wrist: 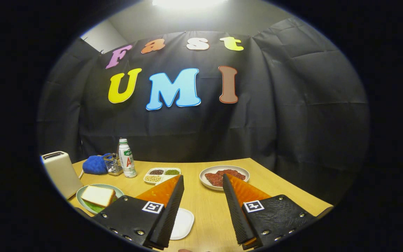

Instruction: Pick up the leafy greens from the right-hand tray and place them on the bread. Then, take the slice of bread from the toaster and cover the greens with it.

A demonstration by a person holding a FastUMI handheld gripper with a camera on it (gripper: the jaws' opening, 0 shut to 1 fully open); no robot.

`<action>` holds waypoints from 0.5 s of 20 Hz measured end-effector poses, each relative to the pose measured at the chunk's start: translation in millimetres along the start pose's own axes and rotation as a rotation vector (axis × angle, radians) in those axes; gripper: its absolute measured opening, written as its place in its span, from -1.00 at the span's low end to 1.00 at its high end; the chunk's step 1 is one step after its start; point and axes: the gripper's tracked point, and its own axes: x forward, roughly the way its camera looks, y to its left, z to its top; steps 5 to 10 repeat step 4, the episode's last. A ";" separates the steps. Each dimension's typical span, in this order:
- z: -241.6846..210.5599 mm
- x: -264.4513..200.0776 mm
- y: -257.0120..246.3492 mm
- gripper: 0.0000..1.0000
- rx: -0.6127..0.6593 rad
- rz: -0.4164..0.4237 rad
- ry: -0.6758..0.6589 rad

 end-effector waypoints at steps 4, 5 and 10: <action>-9.2 16.5 -27.3 0.37 -0.162 0.057 0.001; -9.2 16.5 -27.3 0.37 -0.162 0.057 0.001; -9.2 16.5 -27.3 0.37 -0.162 0.057 0.001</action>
